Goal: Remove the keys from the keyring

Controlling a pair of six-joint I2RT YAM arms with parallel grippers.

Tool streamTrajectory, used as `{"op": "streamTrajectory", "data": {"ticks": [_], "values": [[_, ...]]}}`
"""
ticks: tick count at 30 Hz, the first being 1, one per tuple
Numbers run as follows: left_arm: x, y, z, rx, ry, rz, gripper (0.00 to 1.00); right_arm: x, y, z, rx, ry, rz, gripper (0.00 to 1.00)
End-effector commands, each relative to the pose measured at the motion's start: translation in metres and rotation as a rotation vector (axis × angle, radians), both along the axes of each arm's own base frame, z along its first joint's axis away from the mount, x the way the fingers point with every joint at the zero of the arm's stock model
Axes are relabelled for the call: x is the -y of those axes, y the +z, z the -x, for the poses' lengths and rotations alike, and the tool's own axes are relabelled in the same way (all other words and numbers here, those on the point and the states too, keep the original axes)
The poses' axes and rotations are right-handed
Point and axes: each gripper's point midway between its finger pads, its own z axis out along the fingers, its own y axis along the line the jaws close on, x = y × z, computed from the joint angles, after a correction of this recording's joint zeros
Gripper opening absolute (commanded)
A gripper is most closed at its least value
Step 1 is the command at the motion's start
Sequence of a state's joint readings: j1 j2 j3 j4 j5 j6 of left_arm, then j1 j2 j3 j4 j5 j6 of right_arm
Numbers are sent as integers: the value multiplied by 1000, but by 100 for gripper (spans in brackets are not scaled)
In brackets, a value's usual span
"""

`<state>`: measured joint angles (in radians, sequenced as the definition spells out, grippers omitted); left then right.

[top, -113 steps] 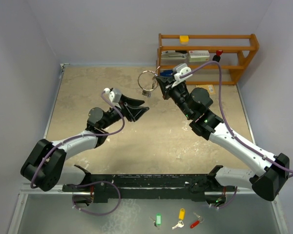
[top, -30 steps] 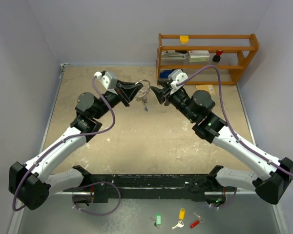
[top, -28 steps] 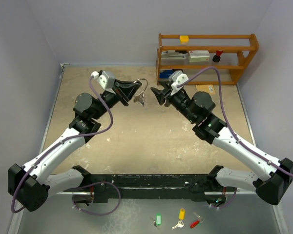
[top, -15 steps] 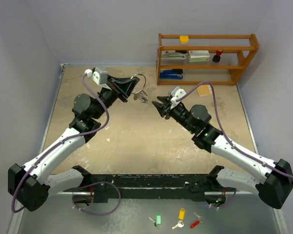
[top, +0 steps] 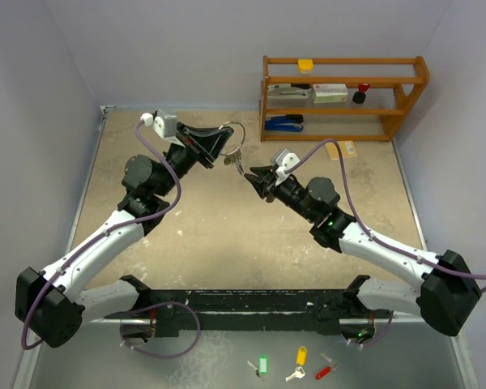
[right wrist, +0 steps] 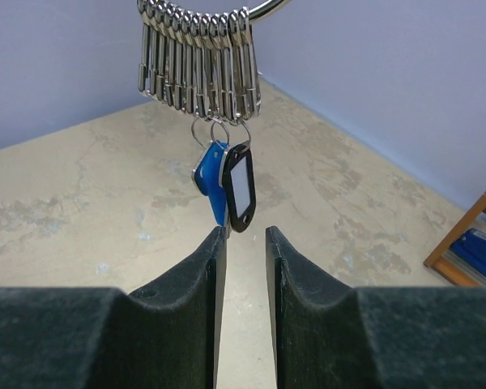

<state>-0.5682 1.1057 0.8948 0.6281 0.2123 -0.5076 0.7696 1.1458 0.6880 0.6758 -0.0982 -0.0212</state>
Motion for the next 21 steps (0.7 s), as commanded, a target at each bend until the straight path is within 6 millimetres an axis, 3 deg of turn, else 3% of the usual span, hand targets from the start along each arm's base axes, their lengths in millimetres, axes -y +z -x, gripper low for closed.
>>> {"op": "streamTrajectory", "data": {"ticks": [1,21], "values": [[-3,38,11,87,-23,89,0,-8,54,1,108,31,-119,29],[-2,36,10,86,-28,107,0,-16,69,5,118,67,-153,30]]}}
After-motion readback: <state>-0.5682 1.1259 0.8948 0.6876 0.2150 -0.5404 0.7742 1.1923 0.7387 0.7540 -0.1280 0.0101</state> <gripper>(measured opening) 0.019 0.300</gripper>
